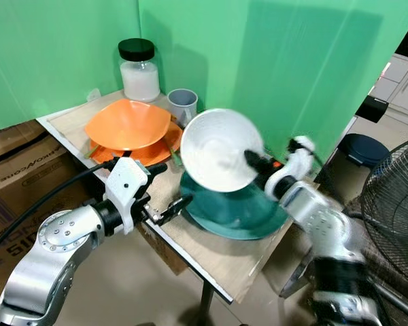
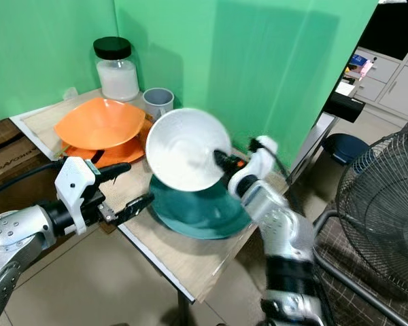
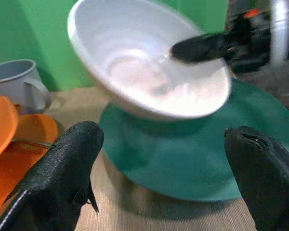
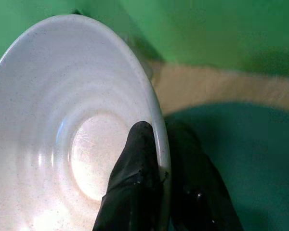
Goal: Setting the table
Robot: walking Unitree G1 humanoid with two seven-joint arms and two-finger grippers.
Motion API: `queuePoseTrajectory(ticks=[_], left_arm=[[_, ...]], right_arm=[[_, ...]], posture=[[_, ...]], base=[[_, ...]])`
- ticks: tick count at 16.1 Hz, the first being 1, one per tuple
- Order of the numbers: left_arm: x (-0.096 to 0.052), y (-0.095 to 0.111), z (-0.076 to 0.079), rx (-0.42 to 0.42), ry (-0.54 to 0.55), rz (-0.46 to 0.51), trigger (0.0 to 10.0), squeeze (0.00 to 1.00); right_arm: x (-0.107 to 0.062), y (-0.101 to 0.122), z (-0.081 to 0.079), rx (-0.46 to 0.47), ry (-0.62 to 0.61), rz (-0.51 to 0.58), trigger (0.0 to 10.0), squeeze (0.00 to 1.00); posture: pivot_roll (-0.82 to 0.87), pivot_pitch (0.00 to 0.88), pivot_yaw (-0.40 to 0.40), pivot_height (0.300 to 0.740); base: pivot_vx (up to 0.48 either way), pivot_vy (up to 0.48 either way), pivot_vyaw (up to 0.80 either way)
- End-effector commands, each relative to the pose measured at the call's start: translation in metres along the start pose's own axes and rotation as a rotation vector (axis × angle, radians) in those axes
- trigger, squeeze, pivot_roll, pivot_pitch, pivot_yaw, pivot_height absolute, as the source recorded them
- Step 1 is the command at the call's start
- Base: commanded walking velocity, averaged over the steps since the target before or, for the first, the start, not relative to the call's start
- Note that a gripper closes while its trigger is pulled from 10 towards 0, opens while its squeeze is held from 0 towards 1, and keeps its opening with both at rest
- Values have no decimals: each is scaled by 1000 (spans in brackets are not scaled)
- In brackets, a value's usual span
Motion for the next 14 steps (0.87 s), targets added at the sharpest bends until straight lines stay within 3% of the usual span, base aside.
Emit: queuePoseTrajectory(ticks=[1,2,3,4,6,8,12,14], left_arm=[[0,11,-5,10,41,44,10000,0],[3,18,-9,-6,87,76,10000,0],[6,21,-10,-7,101,89,10000,0],[11,27,-11,-9,129,111,10000,0],[18,27,-18,-25,227,109,10000,0],[26,18,-24,-57,355,58,10000,0],[31,19,-20,-35,368,57,10000,0],[32,16,-19,-24,383,47,10000,0]], right_arm=[[-25,54,-23,-99,78,246,0,0],[-47,75,-29,-237,47,369,0,0],[-52,74,-29,-251,43,355,3569,0],[-62,70,-32,-298,44,346,10000,0],[-74,61,-35,-364,48,354,10000,0],[-85,48,-39,-518,31,356,10000,0],[-81,61,-40,-604,-36,440,10000,0],[-79,56,-43,-632,-8,414,10000,0]], posture=[[60,0,-77,740],[51,0,-71,740],[43,0,-65,740],[43,0,-65,740],[21,0,-55,740],[3,0,-47,740],[-10,4,-59,740],[-23,11,-70,740]], base=[[0,0,0],[0,0,0],[0,0,0],[0,0,0],[0,0,0],[0,0,0],[0,0,-762],[0,0,-800]])
Point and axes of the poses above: a point about 5 cm out from each wrist's last joint towards the gripper, its own x axis pointing out of the wrist towards the gripper, its own y axis along the axis of the wrist's last joint, z = x × y, the point moved 6 cm from there along x, pointing out of the wrist towards the gripper, and after that the axes turned 13 degrees about x, right-handed, at the moved point
